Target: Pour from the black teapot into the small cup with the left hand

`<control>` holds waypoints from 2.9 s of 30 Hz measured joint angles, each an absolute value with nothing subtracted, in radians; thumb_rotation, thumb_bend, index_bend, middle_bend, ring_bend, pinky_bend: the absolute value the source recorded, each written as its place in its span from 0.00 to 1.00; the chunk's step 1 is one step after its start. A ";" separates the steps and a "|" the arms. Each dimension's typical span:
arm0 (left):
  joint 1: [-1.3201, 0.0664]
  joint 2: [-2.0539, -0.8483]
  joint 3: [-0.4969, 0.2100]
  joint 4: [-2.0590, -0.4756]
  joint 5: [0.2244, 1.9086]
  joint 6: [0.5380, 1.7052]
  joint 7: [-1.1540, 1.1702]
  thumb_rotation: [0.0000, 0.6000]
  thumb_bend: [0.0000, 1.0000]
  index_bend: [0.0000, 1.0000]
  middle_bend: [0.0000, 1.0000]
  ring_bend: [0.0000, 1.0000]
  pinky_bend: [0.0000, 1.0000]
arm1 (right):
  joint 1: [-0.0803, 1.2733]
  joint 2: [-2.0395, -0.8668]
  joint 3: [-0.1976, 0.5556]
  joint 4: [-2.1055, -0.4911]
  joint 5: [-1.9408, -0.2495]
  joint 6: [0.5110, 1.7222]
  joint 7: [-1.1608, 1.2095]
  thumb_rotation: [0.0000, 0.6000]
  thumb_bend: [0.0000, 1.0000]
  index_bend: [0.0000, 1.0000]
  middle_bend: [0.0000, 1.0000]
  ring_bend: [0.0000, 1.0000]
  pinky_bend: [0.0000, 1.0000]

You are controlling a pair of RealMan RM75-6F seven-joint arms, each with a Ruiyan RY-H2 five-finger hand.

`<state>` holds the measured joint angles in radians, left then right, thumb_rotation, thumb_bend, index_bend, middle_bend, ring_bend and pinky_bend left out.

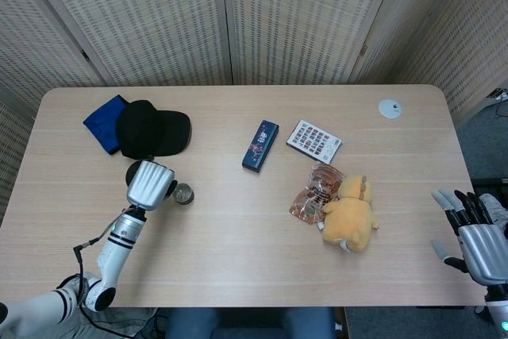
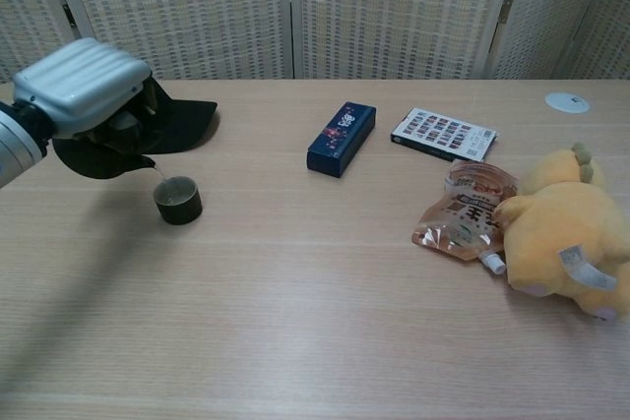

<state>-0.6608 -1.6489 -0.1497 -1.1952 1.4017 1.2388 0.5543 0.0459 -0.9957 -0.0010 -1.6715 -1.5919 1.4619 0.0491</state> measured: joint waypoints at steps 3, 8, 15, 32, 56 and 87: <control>-0.660 -1.649 -0.146 -1.188 1.411 1.246 0.562 1.00 0.37 1.00 1.00 1.00 0.57 | 0.048 -0.998 -0.004 -1.670 -1.599 1.460 0.048 1.00 0.29 0.03 0.09 0.00 0.01; -0.658 -1.649 -0.146 -1.188 1.412 1.246 0.563 1.00 0.37 1.00 1.00 1.00 0.57 | 0.050 -1.003 -0.009 -1.667 -1.612 1.463 0.049 1.00 0.29 0.03 0.09 0.00 0.01; -0.658 -1.649 -0.147 -1.184 1.414 1.244 0.567 1.00 0.37 1.00 1.00 1.00 0.57 | 0.049 -1.003 -0.010 -1.663 -1.616 1.473 0.053 1.00 0.29 0.03 0.09 0.00 0.01; -0.654 -1.646 -0.148 -1.191 1.420 1.250 0.577 1.00 0.37 1.00 1.00 1.00 0.57 | 0.047 -1.006 -0.011 -1.658 -1.608 1.477 0.056 1.00 0.29 0.03 0.09 0.00 0.01; -0.647 -1.650 -0.159 -1.245 1.397 1.248 0.604 1.00 0.37 1.00 1.00 1.00 0.57 | 0.024 -1.004 -0.014 -1.642 -1.604 1.512 0.077 1.00 0.29 0.03 0.09 0.00 0.01; -0.555 -1.615 -0.254 -1.304 1.267 1.267 0.137 1.00 0.37 1.00 1.00 0.97 0.57 | 0.035 -1.010 -0.003 -1.648 -1.589 1.491 0.069 1.00 0.29 0.03 0.09 0.00 0.01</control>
